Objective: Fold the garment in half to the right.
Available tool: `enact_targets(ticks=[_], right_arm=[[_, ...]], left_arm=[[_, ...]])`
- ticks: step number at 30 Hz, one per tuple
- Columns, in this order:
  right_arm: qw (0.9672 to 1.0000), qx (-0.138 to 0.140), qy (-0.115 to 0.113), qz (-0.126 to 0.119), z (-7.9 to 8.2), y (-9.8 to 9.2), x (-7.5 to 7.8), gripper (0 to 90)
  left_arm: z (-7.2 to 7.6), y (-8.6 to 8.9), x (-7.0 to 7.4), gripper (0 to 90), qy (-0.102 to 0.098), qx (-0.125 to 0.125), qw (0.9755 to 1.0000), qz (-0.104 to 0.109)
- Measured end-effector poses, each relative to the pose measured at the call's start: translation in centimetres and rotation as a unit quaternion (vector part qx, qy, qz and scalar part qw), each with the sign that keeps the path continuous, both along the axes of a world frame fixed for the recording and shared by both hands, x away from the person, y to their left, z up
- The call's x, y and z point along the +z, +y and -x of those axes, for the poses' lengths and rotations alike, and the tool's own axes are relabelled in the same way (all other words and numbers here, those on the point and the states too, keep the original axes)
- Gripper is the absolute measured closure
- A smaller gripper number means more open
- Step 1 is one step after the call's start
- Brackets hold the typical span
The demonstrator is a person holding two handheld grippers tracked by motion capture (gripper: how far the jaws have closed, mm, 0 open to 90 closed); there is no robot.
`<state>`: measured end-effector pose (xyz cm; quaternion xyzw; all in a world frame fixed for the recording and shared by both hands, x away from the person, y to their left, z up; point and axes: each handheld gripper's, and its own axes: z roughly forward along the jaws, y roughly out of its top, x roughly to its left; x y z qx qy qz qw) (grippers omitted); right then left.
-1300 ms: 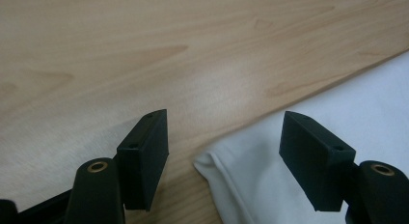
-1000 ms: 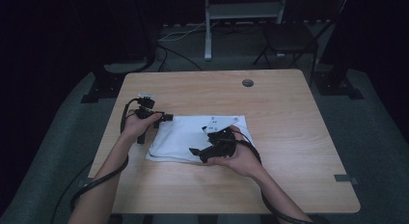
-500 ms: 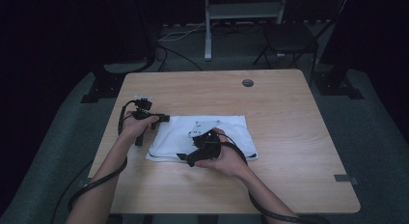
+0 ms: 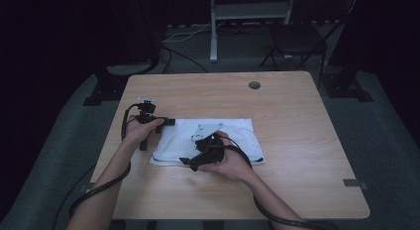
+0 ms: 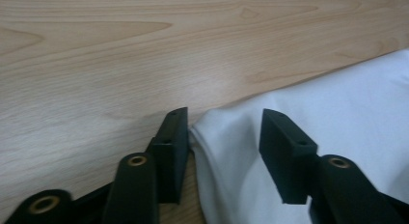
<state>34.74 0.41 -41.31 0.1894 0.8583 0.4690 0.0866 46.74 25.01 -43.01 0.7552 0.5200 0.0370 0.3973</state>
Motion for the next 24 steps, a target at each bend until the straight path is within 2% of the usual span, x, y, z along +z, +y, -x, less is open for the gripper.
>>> enact_targets(ticks=[1, 4, 6, 10, 13, 16, 17, 20, 24], right_arm=[[1.0, 0.001, 0.0, -0.001, -0.1, 0.2, -0.1, 13.8], [1.0, 0.007, 0.002, -0.005, -0.3, 0.7, -0.4, 13.8], [1.0, 0.007, 0.0, 0.002, -0.3, 1.3, -0.6, 13.9], [0.9994, 0.034, -0.009, 0.007, -0.2, 3.1, -0.8, 15.0], [0.9983, 0.047, -0.019, 0.026, -0.2, 4.7, -1.1, 17.4], [0.9973, 0.057, -0.022, 0.041, -0.4, 6.2, -1.5, 19.5], [0.9971, 0.06, -0.016, 0.042, -0.5, 6.6, -1.7, 19.5], [0.9961, 0.065, -0.022, 0.055, -0.7, 7.6, -2.2, 19.5], [0.9959, 0.072, -0.018, 0.051, -0.8, 8.4, -2.5, 21.7]], left_arm=[[-0.1, -0.1, 0.0, 57.3, 0.002, -0.001, 1.0, 0.005], [-0.1, -0.3, 0.0, 61.5, -0.002, -0.003, 1.0, 0.002], [0.0, -0.3, 0.0, 65.0, -0.004, -0.005, 0.9999, 0.008], [0.2, -0.4, 0.4, 72.7, -0.007, -0.018, 0.9998, 0.003], [0.0, -0.2, 0.4, 76.9, -0.003, -0.023, 0.9997, -0.006], [-0.2, -0.1, 0.4, 78.3, 0.004, -0.026, 0.9996, -0.009], [-0.2, -0.2, 0.3, 78.7, 0.004, -0.028, 0.9995, -0.011], [-0.2, -0.3, 0.4, 80.3, -0.002, -0.034, 0.9993, -0.012], [-0.2, -0.3, 0.7, 80.6, -0.007, -0.041, 0.999, -0.016]])
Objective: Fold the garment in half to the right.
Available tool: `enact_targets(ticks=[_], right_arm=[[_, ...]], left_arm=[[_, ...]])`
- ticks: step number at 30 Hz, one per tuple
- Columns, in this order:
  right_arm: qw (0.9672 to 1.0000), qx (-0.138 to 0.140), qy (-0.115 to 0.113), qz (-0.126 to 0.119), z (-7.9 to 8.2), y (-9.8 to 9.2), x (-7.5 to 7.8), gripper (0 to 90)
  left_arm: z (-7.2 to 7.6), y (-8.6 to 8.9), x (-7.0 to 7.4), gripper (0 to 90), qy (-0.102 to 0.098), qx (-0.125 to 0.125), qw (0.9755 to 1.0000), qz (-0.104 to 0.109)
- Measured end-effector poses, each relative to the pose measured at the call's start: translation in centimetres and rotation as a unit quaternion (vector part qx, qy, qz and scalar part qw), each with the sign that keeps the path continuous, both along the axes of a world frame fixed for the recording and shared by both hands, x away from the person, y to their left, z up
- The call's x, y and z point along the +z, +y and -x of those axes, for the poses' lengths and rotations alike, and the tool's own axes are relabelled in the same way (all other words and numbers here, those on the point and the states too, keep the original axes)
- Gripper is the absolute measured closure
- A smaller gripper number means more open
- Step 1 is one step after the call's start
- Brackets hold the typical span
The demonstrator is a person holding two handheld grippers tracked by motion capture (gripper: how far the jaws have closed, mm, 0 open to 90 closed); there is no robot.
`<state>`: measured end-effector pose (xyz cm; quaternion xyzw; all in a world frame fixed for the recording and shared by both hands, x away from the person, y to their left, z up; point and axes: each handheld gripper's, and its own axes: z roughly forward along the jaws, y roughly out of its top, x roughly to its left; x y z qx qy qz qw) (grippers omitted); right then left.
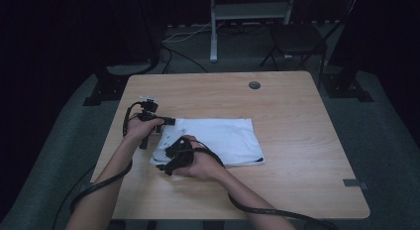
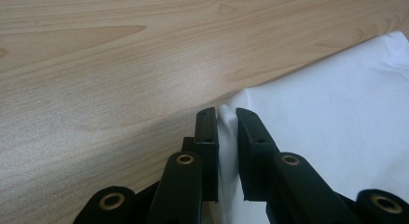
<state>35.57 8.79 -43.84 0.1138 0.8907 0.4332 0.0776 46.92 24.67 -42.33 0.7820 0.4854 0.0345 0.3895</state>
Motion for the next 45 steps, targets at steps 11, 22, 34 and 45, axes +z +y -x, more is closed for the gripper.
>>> enact_targets(ticks=[11, 22, 34, 45], right_arm=[[0.9997, 0.004, -0.007, 0.022, -0.5, 1.1, -0.3, 29.4], [0.9996, 0.015, -0.006, 0.023, -0.5, 1.5, -0.3, 52.2], [0.9999, 0.003, -0.011, 0.007, -0.4, 2.2, 0.9, 36.1], [0.9996, -0.003, -0.002, 0.027, -0.7, 3.2, -0.2, 54.1]], left_arm=[[-0.2, 0.1, 0.1, 81.5, -0.001, -0.015, 0.9999, -0.001], [-0.1, 0.0, 0.0, 82.1, 0.0, -0.016, 0.9999, 0.0], [-0.4, 0.3, -0.3, 82.0, 0.004, -0.014, 0.9999, 0.006], [-0.5, 0.5, -0.8, 82.0, 0.01, -0.016, 0.9998, 0.002]])
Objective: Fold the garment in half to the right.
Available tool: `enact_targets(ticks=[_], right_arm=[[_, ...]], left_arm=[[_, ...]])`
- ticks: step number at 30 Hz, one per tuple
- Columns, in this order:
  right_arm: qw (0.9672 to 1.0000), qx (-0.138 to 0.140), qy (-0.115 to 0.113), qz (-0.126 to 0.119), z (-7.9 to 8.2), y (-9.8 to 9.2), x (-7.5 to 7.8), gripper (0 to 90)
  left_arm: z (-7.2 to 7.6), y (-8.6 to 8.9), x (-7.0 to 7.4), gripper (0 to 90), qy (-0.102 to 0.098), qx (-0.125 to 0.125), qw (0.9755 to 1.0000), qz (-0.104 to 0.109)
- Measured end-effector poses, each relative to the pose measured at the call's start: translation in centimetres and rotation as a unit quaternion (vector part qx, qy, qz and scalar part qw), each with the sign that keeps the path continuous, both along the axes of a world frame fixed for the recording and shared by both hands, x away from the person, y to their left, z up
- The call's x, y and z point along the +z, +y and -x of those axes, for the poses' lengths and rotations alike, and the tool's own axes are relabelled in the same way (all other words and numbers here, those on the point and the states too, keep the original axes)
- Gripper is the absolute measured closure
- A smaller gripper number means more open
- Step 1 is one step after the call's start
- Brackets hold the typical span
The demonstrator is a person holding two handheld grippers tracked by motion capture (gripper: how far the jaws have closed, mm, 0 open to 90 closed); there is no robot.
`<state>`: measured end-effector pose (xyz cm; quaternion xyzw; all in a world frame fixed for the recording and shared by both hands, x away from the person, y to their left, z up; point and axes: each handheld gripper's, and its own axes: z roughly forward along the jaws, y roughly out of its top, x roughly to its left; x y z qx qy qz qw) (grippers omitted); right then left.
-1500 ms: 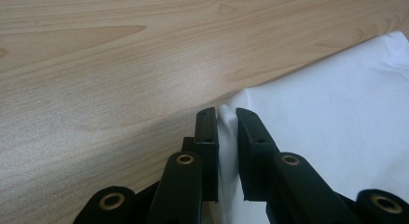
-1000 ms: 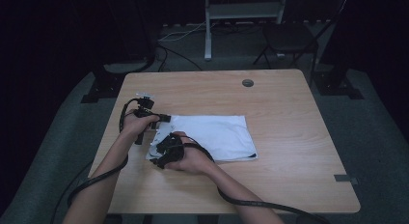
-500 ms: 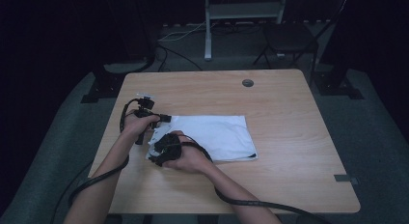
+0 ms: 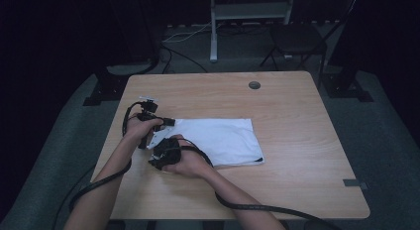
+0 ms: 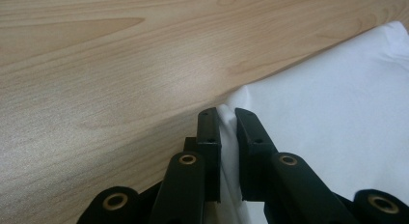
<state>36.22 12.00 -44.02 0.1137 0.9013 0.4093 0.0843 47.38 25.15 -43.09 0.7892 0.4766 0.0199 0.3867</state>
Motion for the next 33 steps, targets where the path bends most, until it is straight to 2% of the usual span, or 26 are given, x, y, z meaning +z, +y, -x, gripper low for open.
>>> enact_targets(ticks=[4, 9, 11, 13, 18, 23, 27, 33], right_arm=[[0.9999, -0.005, -0.009, -0.005, 0.3, -0.1, -0.1, 69.1], [0.9995, -0.011, -0.029, -0.001, 0.5, -0.2, -0.2, 77.4], [0.9992, -0.013, -0.037, 0.002, 0.7, -0.2, -0.1, 78.4], [0.999, -0.021, -0.038, -0.009, 0.8, -0.5, 0.0, 79.0], [0.9978, -0.024, -0.055, -0.027, 1.4, -1.0, 0.7, 79.1], [0.996, -0.034, -0.05, -0.066, 1.7, -2.2, 2.1, 79.0], [0.9946, -0.042, -0.047, -0.082, 1.9, -3.2, 2.7, 79.0], [0.9902, -0.062, -0.039, -0.118, 2.3, -5.2, 3.4, 79.0]], left_arm=[[0.1, 0.0, -0.1, 82.0, 0.002, 0.003, 1.0, 0.006], [0.3, 0.0, 0.0, 83.3, 0.001, 0.001, 1.0, 0.01], [0.3, 0.0, 0.2, 84.0, 0.002, -0.001, 1.0, 0.009], [0.5, -0.2, 0.5, 84.1, -0.004, 0.0, 1.0, 0.005], [0.8, -0.7, 1.9, 84.2, -0.018, -0.007, 0.9996, -0.02], [1.2, -1.8, 3.5, 84.1, -0.023, -0.011, 0.9988, -0.042], [1.2, -2.8, 4.5, 84.1, -0.021, -0.011, 0.9982, -0.055], [1.3, -4.3, 5.6, 84.1, -0.024, -0.011, 0.9969, -0.074]])
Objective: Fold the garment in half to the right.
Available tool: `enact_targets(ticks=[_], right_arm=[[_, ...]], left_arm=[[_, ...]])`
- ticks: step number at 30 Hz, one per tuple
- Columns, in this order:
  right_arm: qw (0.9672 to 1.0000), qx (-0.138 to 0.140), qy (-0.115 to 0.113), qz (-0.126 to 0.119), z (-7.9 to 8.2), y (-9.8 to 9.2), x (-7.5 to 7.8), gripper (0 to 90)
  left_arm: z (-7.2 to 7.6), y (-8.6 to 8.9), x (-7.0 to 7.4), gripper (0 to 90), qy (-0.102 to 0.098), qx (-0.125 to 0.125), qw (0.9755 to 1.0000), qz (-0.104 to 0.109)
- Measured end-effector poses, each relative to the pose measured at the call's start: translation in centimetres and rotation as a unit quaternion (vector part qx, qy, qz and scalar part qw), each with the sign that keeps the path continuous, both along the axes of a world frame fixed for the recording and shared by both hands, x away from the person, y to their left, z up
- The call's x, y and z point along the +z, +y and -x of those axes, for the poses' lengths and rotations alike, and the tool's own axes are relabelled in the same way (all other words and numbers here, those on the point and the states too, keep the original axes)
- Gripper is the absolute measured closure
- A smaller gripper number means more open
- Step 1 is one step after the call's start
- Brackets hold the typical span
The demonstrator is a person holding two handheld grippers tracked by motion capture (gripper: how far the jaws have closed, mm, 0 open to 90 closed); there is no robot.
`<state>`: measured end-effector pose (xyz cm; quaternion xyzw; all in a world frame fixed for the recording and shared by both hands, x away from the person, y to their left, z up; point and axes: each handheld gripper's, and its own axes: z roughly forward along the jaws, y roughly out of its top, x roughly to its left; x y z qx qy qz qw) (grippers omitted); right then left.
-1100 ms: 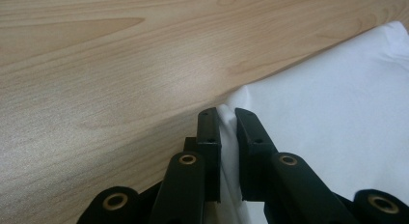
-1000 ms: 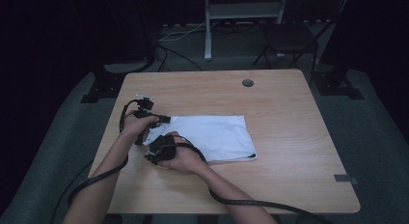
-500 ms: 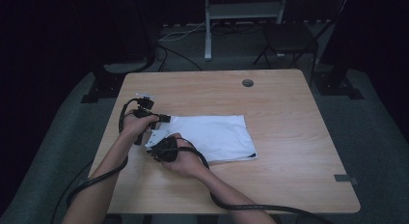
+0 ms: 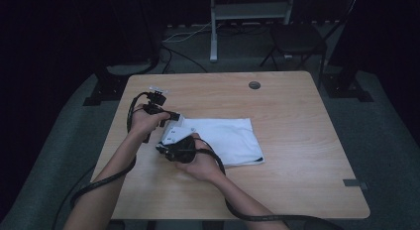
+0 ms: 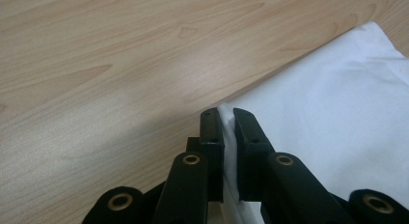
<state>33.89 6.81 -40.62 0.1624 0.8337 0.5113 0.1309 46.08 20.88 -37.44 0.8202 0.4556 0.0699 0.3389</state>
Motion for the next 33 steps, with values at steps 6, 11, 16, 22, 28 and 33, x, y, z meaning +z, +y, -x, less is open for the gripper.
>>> enact_targets(ticks=[6, 11, 16, 22, 28, 33], right_arm=[[0.9997, -0.008, -0.001, -0.024, 0.3, -2.0, 0.6, 79.1], [0.9987, -0.019, 0.0, -0.047, 0.3, -3.8, 1.2, 79.1], [0.9978, -0.027, 0.001, -0.06, 0.5, -5.2, 1.9, 79.1], [0.9975, -0.029, -0.005, -0.063, 0.7, -6.0, 2.6, 79.1], [0.9963, -0.034, -0.01, -0.078, 0.9, -7.0, 3.4, 79.0], [0.995, -0.04, -0.006, -0.091, 0.8, -8.2, 3.7, 79.1]], left_arm=[[0.0, -1.3, 0.9, 84.1, 0.0, -0.003, 1.0, -0.009], [-0.1, -2.4, 1.7, 84.1, 0.003, 0.0, 0.9999, -0.016], [-0.1, -3.6, 2.5, 84.1, 0.0, -0.008, 0.9995, -0.029], [-0.1, -4.8, 3.4, 84.1, -0.005, -0.018, 0.999, -0.04], [0.0, -5.8, 4.1, 84.0, -0.008, -0.029, 0.9982, -0.051], [-0.2, -6.7, 4.6, 84.0, -0.01, -0.034, 0.998, -0.051]])
